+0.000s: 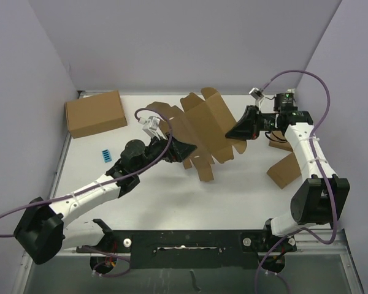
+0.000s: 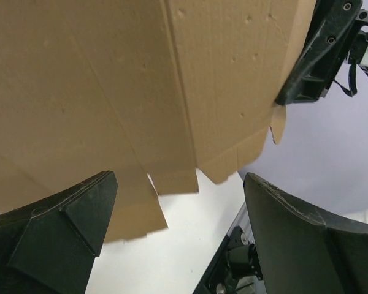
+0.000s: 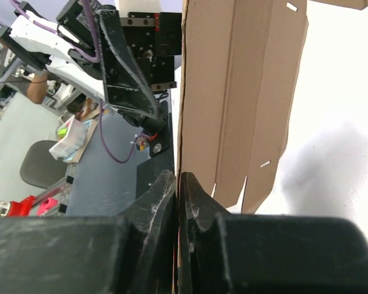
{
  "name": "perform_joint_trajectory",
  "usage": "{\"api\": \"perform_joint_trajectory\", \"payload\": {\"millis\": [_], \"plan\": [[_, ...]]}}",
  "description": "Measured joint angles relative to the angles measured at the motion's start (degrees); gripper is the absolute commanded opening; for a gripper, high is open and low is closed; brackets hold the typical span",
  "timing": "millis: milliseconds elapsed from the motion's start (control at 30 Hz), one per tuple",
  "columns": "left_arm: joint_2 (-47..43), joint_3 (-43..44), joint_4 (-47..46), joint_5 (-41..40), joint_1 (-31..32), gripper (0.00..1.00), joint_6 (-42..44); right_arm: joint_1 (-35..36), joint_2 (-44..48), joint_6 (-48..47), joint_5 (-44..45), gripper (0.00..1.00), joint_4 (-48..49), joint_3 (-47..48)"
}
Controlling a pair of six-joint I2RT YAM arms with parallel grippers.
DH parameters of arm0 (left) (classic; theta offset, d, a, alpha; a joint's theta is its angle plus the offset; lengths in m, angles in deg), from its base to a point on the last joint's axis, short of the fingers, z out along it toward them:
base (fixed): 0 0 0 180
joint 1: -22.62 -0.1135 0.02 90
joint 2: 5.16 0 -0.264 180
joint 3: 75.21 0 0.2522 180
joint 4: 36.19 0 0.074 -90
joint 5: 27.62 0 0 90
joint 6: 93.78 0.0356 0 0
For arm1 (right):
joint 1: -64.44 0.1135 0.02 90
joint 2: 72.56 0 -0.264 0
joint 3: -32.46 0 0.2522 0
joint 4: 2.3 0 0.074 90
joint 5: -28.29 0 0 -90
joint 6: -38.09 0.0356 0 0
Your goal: Fold the paper box
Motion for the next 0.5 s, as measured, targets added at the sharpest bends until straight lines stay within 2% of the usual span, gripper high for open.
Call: {"api": "perform_joint_trajectory", "payload": {"millis": [167,500], "plan": [[4.00,0.44,-5.86,-1.05,0.04,0.88,0.26,1.05,1.40,6.34,-0.28,0.00,3.85,-0.81],[6.45,1.99,-14.75,-0.26,0.09,0.96,0.98,3.13,3.98,14.16,-1.33,0.00,8.28,-0.59]]}}
